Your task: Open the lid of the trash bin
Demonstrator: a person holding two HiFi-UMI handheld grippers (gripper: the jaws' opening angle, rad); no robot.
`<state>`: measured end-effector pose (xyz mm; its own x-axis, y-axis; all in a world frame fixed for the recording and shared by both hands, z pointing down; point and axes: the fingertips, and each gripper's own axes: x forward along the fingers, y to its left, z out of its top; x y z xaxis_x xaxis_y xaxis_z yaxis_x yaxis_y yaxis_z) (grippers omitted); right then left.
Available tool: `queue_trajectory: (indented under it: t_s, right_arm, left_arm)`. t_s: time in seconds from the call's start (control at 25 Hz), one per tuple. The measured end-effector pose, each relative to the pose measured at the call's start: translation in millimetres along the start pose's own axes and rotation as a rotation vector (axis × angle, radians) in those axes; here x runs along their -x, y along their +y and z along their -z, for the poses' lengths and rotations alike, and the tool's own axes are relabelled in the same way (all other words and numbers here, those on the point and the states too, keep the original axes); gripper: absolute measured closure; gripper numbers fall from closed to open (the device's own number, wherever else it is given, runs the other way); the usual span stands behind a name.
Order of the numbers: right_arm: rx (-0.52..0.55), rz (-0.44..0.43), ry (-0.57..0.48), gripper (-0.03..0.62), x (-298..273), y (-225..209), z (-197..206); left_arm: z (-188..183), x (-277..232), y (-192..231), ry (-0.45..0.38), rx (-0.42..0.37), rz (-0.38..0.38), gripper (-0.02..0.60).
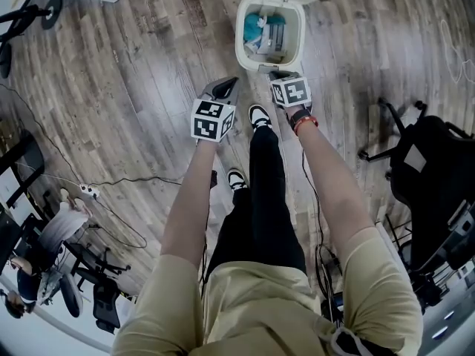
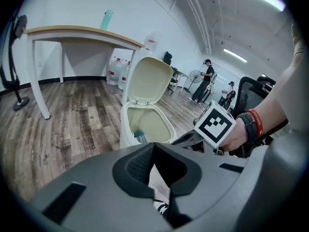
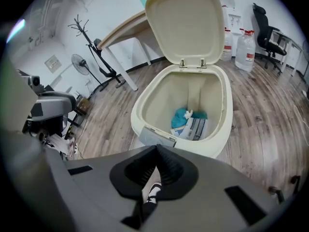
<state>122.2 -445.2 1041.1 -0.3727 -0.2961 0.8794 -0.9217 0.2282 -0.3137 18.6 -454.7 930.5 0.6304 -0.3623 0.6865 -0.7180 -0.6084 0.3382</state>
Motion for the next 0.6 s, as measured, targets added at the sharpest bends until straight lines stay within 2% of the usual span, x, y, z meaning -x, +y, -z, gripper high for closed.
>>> queue_trajectory:
  t_s: [0.12, 0.24, 0.6]
  right_arm:
    - [0.034, 0.009, -0.007, 0.583, 1.8, 1.4, -4.4]
    - [-0.031, -0.009, -0.047, 0.585, 18.1, 3.0, -11.1]
    - [-0.049, 0.024, -0.148, 0.585, 129.3, 43.1, -31.7]
  left_arm:
    - [-4.2, 5.5, 1.0, -0.001, -0.001, -0.010, 0.560]
    - [-13.7, 19.6, -5.2, -0.011, -0.007, -0.012, 0.560]
    - [-50.2, 104.0, -45.4, -0.072, -0.013, -0.023, 0.560]
